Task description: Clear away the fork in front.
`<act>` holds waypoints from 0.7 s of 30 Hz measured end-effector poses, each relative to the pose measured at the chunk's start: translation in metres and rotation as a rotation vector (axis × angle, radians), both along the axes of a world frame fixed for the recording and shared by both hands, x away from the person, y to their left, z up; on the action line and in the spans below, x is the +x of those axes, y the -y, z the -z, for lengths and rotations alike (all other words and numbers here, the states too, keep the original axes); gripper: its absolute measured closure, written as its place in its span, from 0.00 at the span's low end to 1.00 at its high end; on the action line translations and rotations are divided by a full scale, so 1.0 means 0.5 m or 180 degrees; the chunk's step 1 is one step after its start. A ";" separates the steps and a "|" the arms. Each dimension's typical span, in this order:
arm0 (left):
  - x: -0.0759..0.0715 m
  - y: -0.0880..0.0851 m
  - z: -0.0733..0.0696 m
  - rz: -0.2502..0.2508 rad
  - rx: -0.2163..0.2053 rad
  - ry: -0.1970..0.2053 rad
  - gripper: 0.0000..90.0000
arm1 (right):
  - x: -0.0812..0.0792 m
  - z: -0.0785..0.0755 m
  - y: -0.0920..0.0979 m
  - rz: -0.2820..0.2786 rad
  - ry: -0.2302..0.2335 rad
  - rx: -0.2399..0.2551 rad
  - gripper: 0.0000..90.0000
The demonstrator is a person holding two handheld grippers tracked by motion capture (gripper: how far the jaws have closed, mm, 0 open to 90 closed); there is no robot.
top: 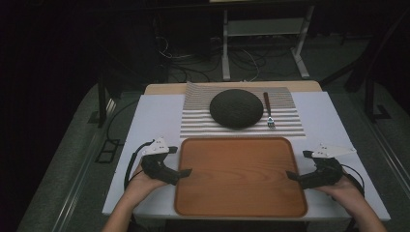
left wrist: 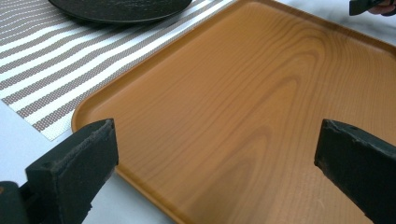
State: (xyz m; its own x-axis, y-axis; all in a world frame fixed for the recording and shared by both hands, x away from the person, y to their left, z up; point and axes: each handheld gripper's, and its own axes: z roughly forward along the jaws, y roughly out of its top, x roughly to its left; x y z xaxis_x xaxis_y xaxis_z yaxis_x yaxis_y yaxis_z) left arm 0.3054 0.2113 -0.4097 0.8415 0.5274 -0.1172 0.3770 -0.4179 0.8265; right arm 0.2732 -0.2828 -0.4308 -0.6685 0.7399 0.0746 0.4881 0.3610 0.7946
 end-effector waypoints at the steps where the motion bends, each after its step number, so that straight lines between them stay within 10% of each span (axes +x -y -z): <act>1: 0.000 0.001 0.000 0.0003 0.0007 0.0001 0.00 | 0.000 0.001 0.000 0.0006 -0.0009 -0.0006 0.00; 21: 0.002 0.004 0.004 0.0029 0.0013 -0.0017 0.00 | 0.025 -0.009 -0.004 0.0157 -0.0043 0.0023 0.00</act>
